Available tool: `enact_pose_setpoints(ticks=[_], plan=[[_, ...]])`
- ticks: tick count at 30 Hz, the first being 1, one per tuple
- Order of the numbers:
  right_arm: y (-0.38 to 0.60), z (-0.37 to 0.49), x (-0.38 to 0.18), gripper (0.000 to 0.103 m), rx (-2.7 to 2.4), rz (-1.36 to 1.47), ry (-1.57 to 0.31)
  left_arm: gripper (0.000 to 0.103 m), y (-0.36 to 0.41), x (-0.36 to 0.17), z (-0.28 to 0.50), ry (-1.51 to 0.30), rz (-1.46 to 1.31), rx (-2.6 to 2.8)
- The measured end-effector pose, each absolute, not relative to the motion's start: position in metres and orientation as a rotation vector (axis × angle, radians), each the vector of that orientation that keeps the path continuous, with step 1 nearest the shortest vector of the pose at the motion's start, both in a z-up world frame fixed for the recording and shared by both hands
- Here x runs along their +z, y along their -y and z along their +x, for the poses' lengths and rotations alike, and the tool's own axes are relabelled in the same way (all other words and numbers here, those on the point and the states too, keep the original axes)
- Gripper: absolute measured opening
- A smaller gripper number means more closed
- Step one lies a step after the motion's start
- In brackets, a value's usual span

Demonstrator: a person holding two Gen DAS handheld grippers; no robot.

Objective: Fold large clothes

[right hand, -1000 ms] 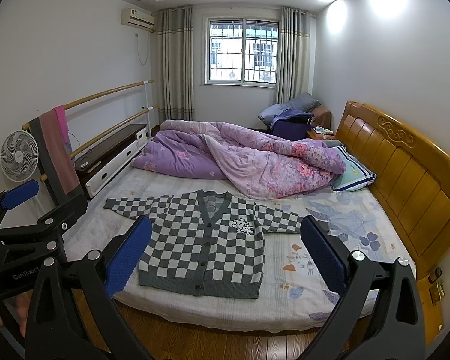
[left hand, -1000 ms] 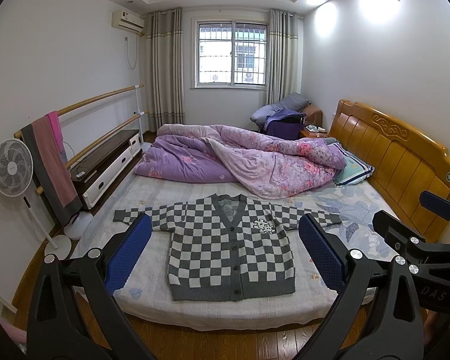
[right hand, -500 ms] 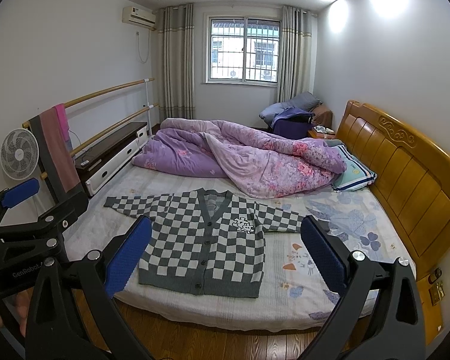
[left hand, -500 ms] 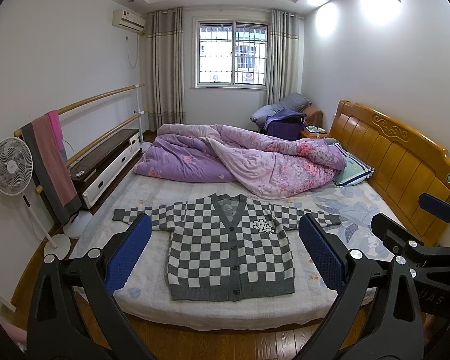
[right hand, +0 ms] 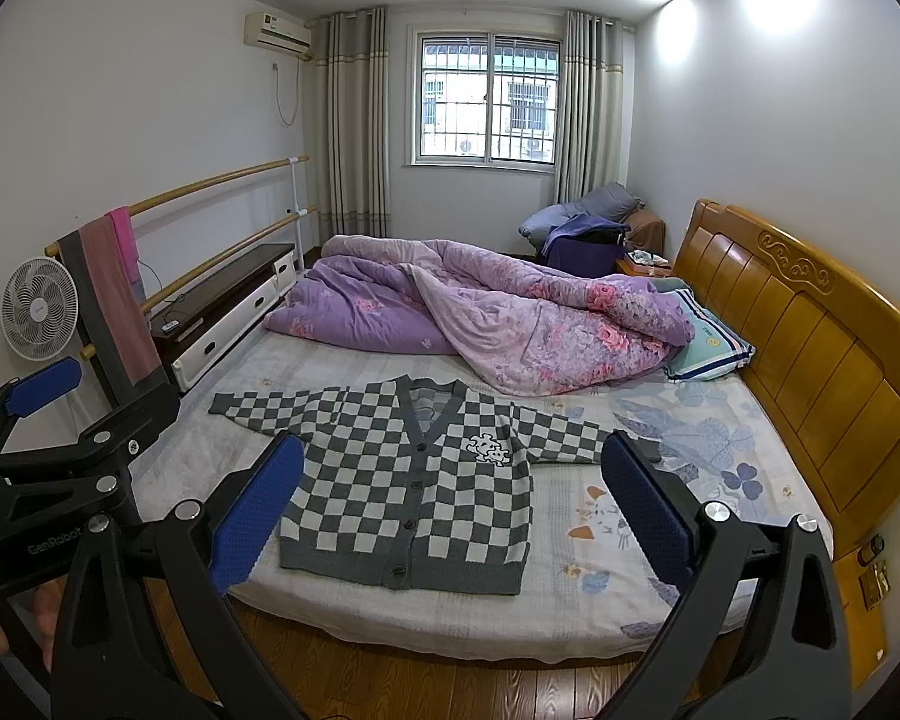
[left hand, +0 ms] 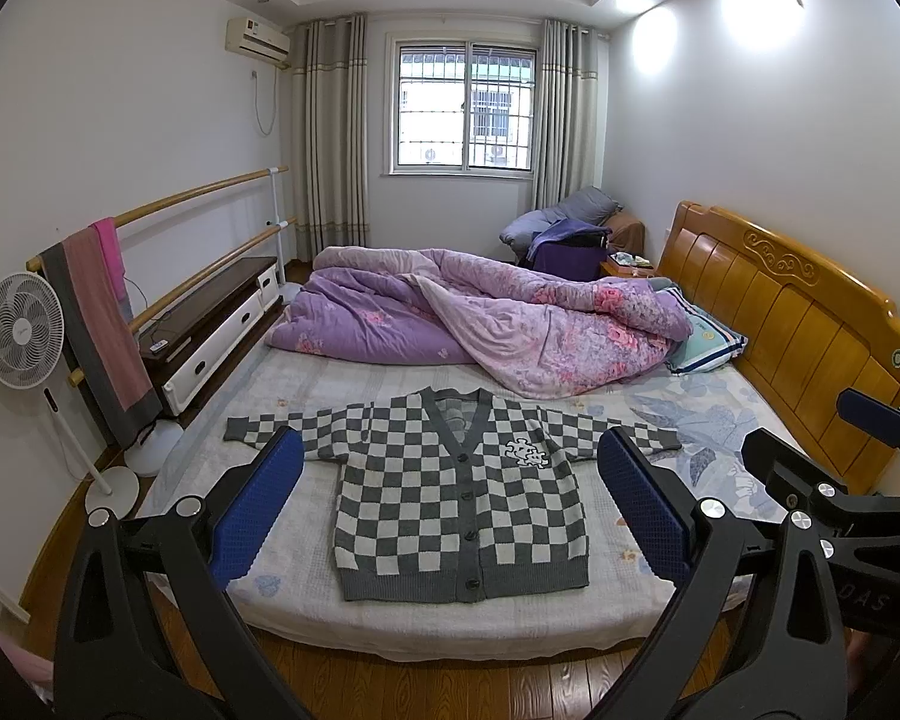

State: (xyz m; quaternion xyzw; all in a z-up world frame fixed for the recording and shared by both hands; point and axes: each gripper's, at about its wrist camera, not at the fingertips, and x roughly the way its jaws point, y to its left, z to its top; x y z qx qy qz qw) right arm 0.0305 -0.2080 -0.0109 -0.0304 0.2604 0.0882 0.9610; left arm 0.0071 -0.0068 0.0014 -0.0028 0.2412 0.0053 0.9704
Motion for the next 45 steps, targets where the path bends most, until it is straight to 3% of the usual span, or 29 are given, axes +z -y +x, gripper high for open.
enact_pose_setpoints(ticks=[45], plan=[[0.189, 0.023, -0.011, 0.096, 0.143, -0.055, -0.548, 0.098, 0.011, -0.002, 0.005, -0.496, -0.014, -0.001]])
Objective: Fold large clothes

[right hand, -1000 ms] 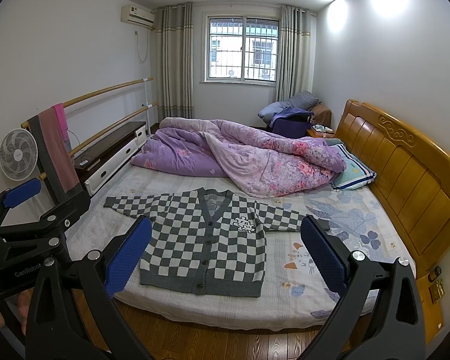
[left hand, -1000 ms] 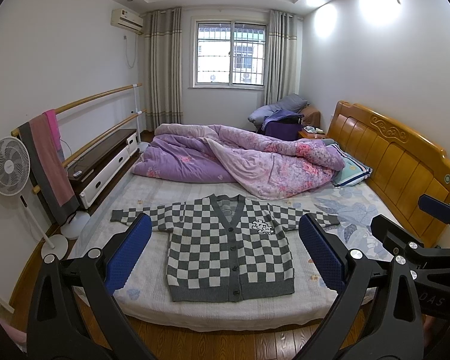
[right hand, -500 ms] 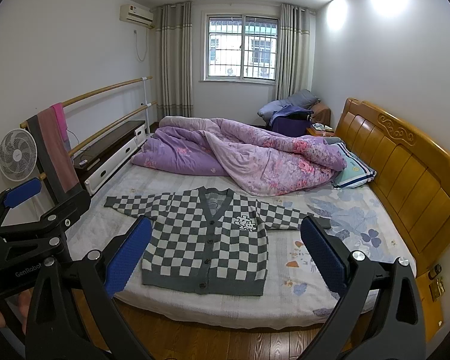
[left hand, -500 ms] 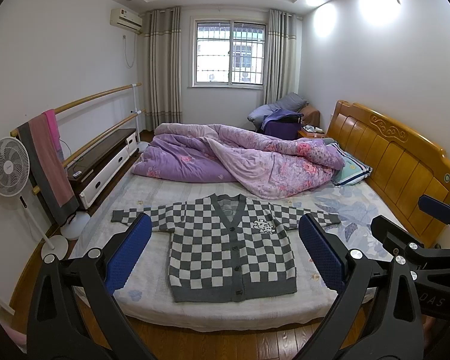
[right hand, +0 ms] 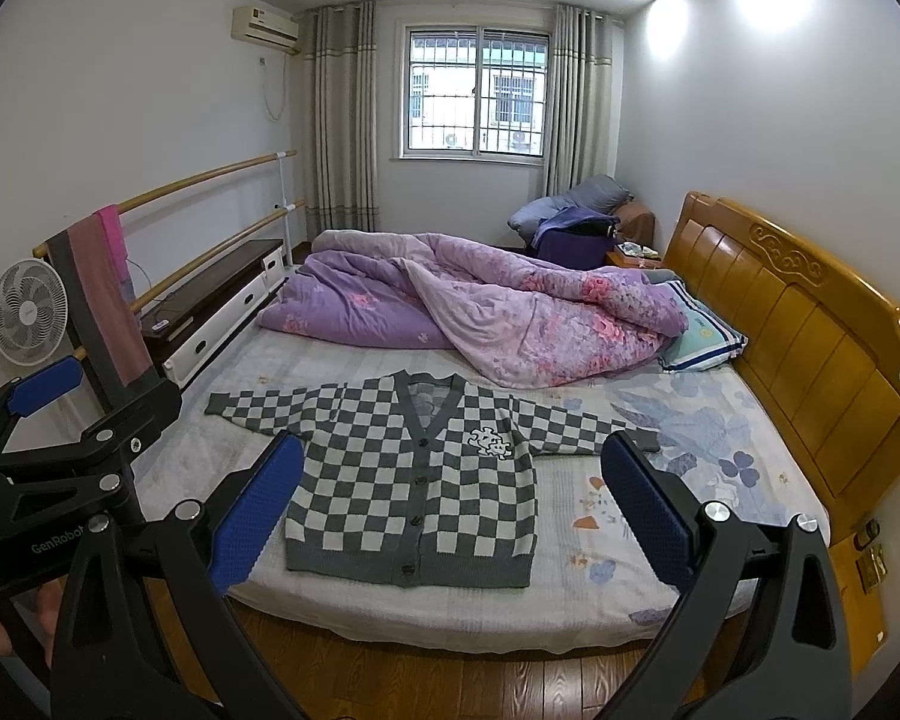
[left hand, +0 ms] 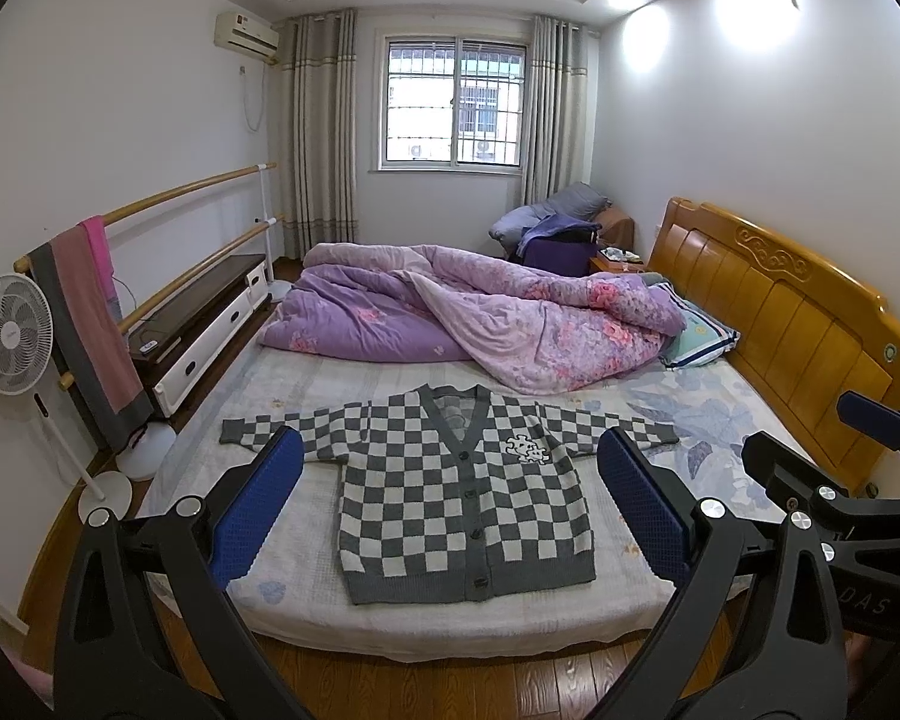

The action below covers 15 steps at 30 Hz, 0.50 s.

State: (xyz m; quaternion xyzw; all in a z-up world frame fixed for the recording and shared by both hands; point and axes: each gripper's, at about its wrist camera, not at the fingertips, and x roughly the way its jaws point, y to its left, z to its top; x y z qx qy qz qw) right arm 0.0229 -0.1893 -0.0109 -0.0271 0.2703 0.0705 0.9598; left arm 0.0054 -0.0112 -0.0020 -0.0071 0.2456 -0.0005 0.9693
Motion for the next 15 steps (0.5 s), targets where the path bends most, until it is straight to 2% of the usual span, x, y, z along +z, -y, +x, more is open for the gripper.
enact_pose_setpoints(ticks=[15], plan=[[0.170, 0.020, -0.009, 0.096, 0.119, -0.055, -0.562, 0.098, 0.000, -0.007, 0.010, -0.512, -0.023, -0.016]])
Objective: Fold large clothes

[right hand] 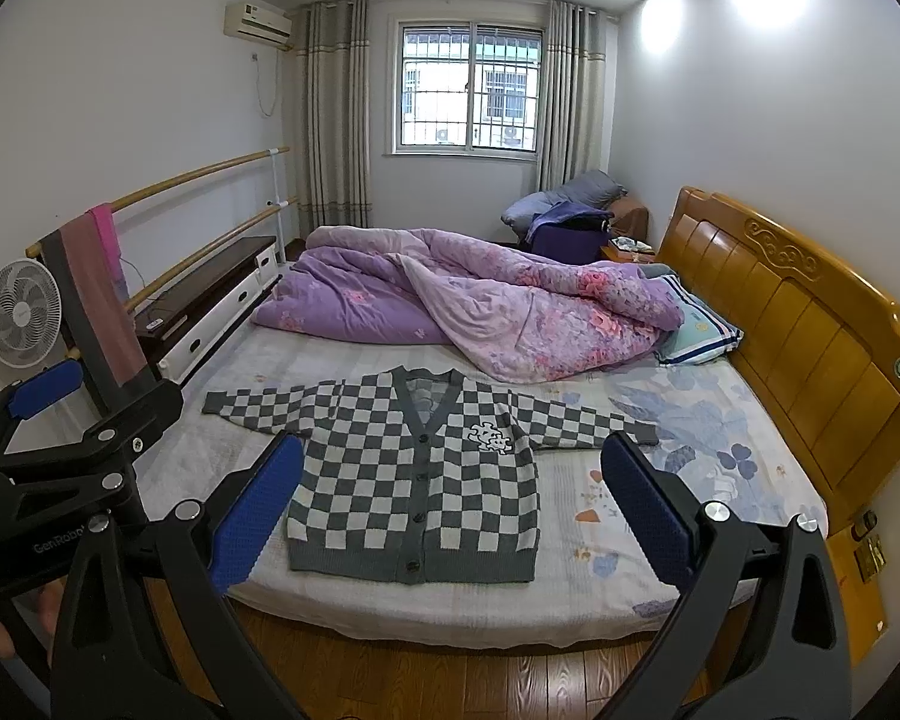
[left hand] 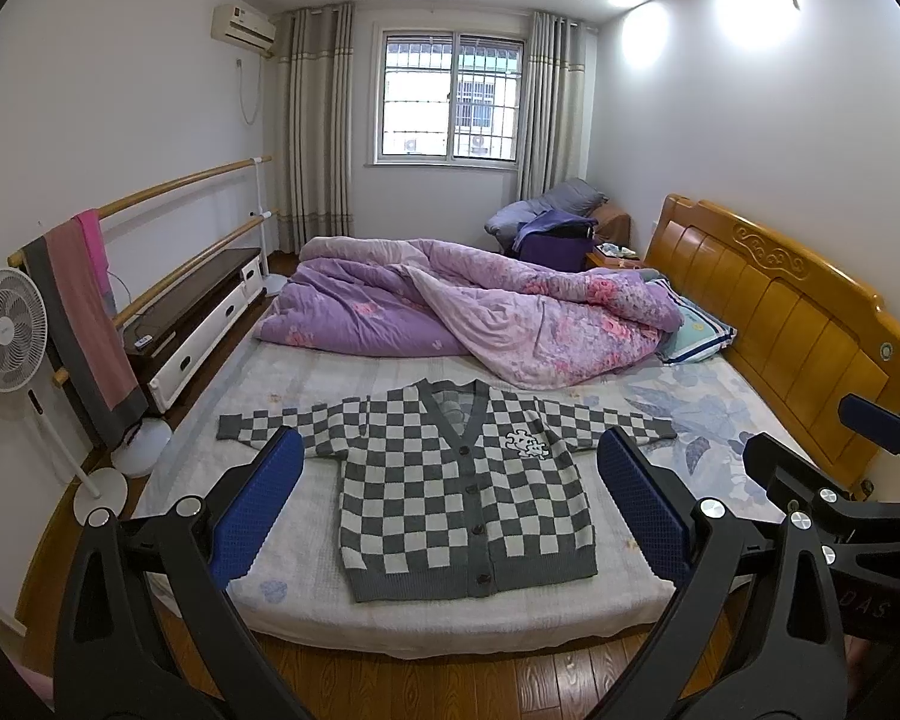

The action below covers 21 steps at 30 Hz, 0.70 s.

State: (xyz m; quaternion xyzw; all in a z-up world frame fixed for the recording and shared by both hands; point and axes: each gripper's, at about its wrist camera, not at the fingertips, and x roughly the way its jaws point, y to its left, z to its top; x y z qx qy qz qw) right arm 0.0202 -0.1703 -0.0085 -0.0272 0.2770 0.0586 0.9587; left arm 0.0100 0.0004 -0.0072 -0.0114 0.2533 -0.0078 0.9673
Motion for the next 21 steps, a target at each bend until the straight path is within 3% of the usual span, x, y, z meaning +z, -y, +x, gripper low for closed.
enact_pose_setpoints(ticks=[21], plan=[[0.149, 0.054, -0.026, 0.096, 0.096, -0.052, -0.620, 0.098, -0.019, -0.031, 0.048, -0.580, -0.030, -0.028]])
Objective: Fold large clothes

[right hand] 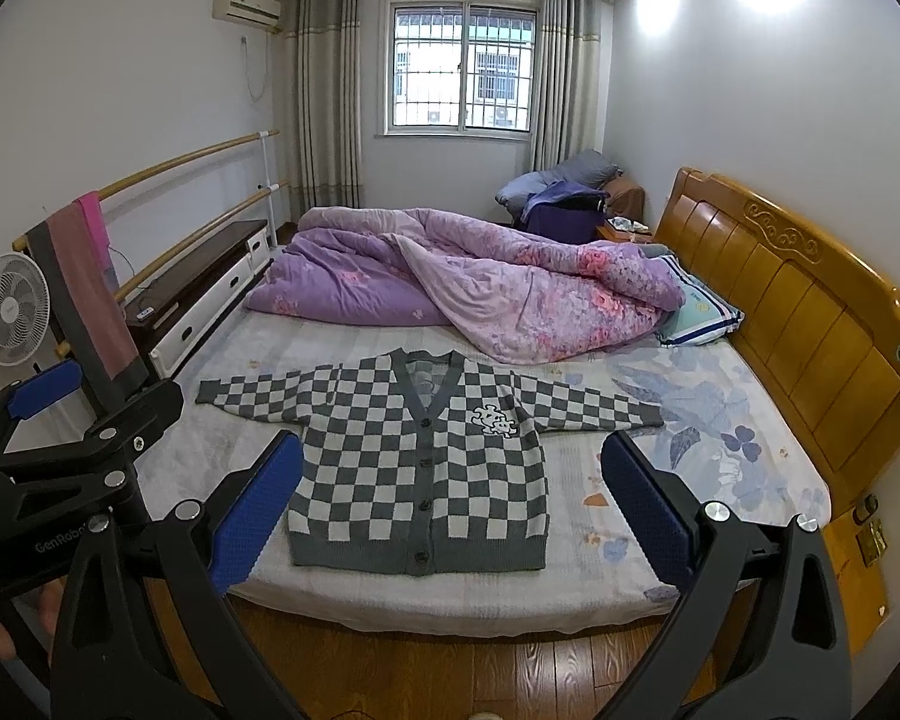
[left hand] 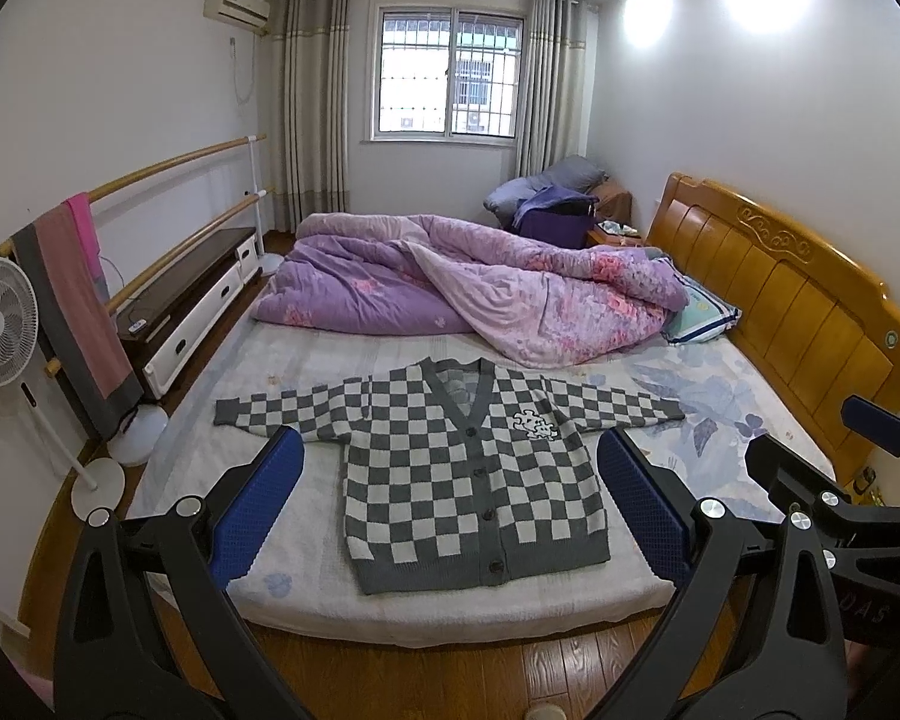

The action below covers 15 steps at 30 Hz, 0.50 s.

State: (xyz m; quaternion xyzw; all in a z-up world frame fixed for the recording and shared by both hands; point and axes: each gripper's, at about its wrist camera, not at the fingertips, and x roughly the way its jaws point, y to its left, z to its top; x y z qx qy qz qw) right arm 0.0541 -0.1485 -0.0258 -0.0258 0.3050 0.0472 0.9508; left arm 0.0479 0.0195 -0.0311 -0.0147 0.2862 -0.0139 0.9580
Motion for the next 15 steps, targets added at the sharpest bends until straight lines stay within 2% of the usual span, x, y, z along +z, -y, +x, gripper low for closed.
enact_pose_setpoints(ticks=[7, 15], plan=[[0.156, 0.101, -0.037, 0.096, 0.121, -0.050, -0.639, 0.098, -0.014, -0.040, 0.094, -0.603, -0.028, -0.004], [0.175, 0.193, -0.048, 0.096, 0.183, -0.059, -0.655, 0.098, 0.003, -0.051, 0.184, -0.646, -0.043, 0.058]])
